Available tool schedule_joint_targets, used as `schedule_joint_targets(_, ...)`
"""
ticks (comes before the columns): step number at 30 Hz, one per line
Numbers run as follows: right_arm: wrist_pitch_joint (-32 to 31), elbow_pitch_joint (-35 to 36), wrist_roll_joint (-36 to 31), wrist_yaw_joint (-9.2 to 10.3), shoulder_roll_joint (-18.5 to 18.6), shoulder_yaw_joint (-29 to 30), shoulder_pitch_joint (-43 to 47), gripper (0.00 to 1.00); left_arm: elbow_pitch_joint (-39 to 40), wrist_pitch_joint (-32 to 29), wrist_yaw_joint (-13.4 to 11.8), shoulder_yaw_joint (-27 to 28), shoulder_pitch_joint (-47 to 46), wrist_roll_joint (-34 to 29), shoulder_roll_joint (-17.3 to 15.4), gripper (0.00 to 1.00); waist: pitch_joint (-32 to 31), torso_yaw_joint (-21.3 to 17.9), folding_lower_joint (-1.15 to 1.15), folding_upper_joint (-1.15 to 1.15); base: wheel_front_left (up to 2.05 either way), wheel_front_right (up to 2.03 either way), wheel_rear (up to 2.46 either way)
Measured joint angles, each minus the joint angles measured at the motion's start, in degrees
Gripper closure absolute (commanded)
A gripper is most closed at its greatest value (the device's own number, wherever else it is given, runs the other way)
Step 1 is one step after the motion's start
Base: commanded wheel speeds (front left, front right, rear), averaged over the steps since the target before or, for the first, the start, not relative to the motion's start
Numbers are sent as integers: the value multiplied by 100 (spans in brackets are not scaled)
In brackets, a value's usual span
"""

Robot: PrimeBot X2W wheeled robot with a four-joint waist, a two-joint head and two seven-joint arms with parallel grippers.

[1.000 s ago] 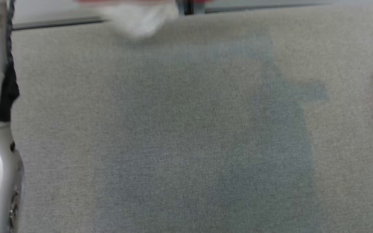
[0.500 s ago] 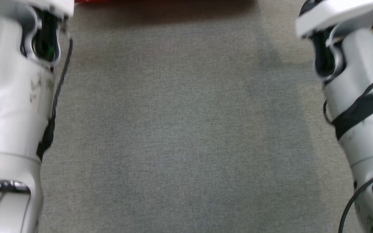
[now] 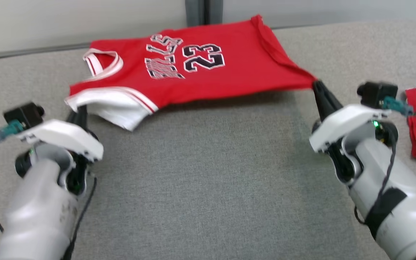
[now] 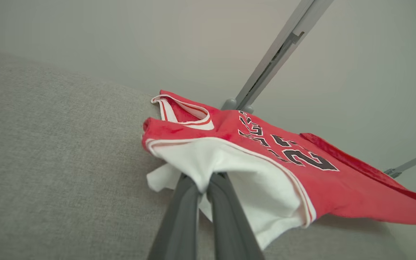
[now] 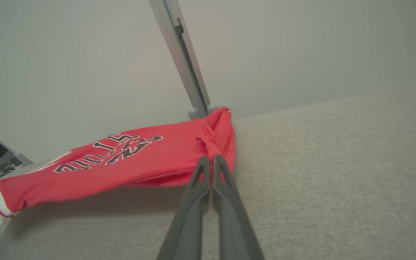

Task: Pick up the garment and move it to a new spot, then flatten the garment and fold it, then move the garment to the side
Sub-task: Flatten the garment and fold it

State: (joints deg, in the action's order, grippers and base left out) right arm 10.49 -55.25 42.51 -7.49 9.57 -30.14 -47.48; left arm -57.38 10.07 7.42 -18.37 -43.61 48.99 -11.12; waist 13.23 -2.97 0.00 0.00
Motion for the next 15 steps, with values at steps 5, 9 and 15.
schedule_joint_targets(5, -168, 29, 439, -1, 345, -288, 595, 100, 320, -148, 0, -498, 636, -38, -24, 100, -398, 112, 0, 0, 0, 0, 0)
schedule_joint_targets(9, -335, 41, 633, -1, 546, -476, 943, 100, 508, -301, 1, -754, 968, -40, -55, 100, -624, 224, 0, 0, 0, 0, 0)
schedule_joint_targets(15, -662, 145, 949, -1, 839, -815, 1428, 100, 851, -735, 1, -1128, 1662, 143, -204, 100, -1067, 413, 0, 0, 0, 0, 0)
